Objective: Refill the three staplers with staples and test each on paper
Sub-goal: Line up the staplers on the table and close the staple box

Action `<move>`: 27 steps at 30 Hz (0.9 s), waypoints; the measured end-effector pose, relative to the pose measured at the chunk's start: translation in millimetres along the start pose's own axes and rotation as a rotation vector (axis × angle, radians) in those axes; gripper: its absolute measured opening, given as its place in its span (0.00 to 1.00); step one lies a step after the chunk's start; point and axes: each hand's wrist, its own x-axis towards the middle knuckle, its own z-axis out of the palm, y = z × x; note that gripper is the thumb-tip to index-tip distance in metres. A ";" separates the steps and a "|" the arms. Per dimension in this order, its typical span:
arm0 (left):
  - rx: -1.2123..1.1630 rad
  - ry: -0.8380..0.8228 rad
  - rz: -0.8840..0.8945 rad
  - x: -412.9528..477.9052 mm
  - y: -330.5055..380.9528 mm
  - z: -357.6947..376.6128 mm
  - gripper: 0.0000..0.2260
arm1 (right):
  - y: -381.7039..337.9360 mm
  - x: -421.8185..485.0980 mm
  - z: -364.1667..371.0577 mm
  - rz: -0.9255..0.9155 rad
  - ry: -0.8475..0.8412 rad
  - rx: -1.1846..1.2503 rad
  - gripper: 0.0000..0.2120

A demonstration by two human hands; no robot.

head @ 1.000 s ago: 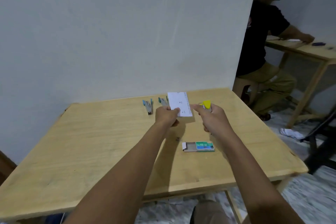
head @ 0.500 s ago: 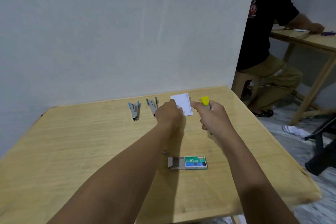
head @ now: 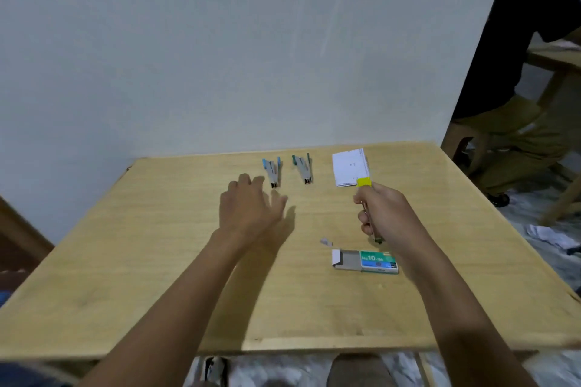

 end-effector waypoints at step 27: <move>0.149 -0.181 -0.011 -24.1 -77.4 -22.8 0.31 | -26.8 94.6 220.7 -0.272 -0.035 -0.966 0.12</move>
